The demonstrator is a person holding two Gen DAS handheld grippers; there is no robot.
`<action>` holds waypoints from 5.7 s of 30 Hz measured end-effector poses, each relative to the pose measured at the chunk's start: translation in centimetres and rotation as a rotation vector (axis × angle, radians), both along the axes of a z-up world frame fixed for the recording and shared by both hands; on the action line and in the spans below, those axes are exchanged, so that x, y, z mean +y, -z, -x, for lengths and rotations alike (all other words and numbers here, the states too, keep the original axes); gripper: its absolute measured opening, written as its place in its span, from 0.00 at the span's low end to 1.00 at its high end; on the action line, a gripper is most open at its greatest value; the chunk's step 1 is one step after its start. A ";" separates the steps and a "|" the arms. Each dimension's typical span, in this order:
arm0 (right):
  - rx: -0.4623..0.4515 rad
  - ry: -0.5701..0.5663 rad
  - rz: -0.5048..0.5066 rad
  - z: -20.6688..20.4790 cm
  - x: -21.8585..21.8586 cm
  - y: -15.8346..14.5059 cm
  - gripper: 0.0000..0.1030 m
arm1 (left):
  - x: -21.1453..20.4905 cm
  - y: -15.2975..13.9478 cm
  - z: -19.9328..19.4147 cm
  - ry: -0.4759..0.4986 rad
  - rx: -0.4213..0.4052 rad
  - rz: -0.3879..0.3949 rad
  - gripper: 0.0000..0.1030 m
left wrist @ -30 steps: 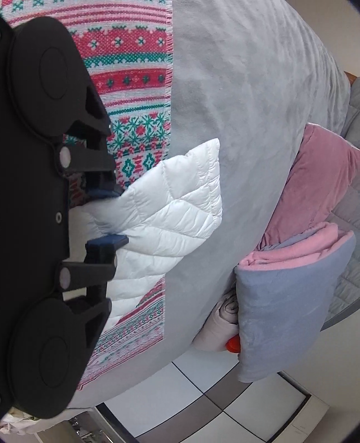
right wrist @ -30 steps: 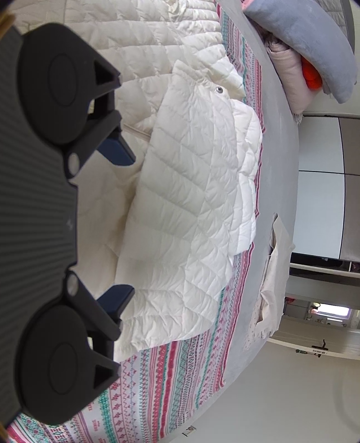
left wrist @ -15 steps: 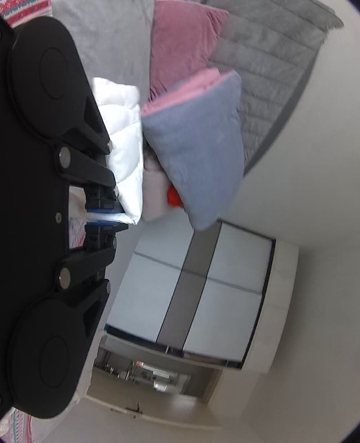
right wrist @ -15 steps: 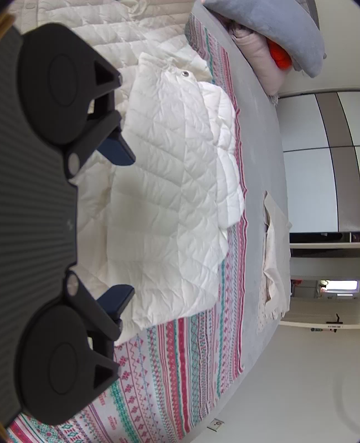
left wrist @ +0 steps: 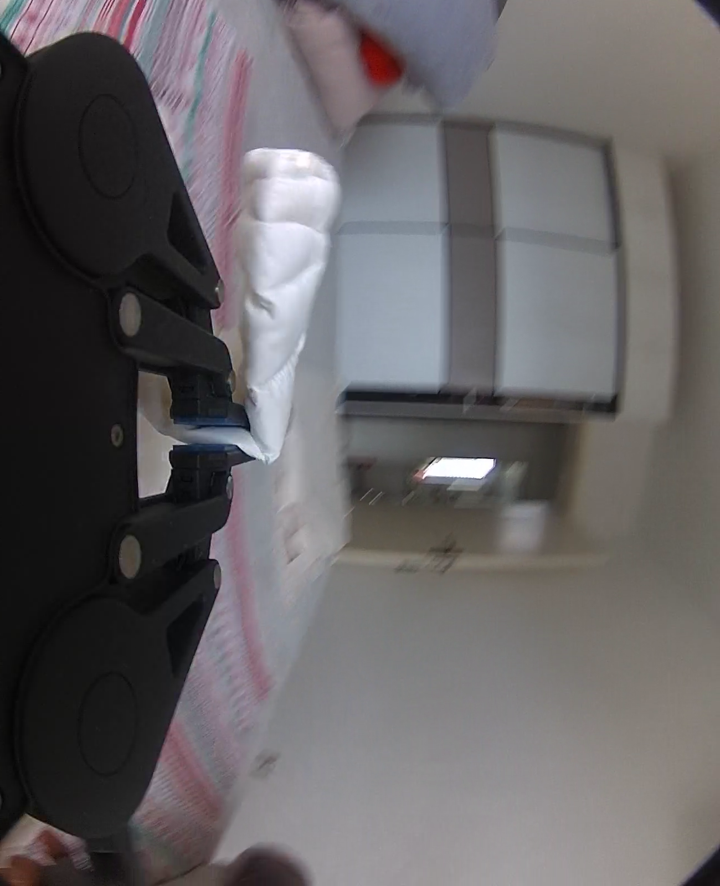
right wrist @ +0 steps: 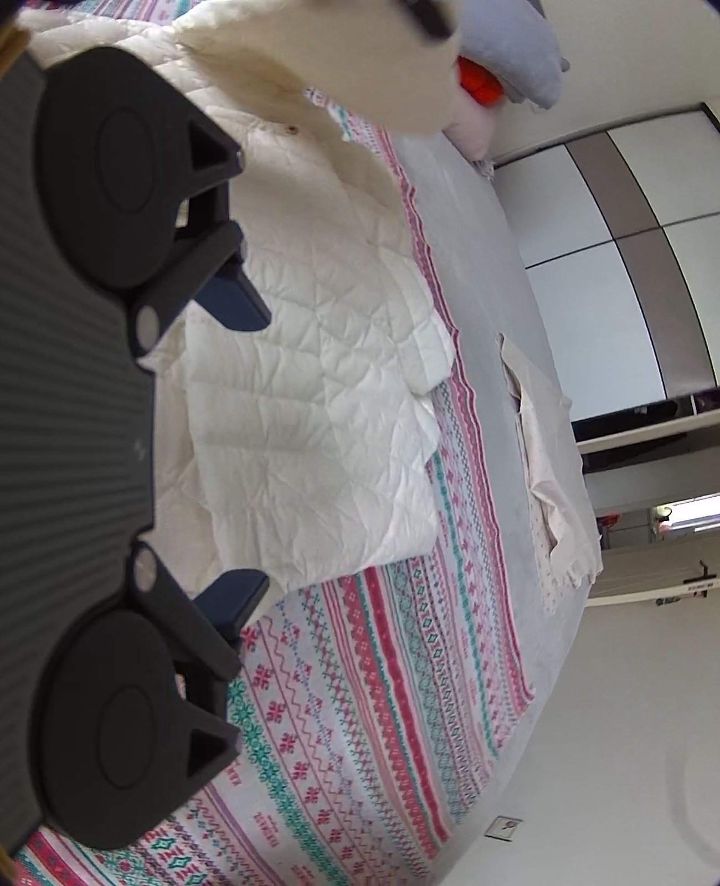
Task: Fold large clothes
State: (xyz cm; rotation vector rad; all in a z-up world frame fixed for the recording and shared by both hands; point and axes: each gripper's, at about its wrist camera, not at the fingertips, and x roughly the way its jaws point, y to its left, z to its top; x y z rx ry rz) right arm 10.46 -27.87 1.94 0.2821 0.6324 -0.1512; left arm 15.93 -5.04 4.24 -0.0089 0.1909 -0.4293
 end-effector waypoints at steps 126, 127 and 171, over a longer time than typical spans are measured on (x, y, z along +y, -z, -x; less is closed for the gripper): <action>-0.022 -0.232 -0.691 24.0 -6.4 5.3 0.10 | 23.0 6.5 23.2 0.243 0.705 0.494 0.16; -0.034 -0.239 -0.693 24.5 -6.3 5.0 0.10 | 23.1 6.1 23.7 0.253 0.695 0.490 0.16; -0.224 -0.133 -0.491 0.3 -4.7 1.6 0.18 | 18.4 8.2 -2.9 -0.047 0.484 0.632 0.22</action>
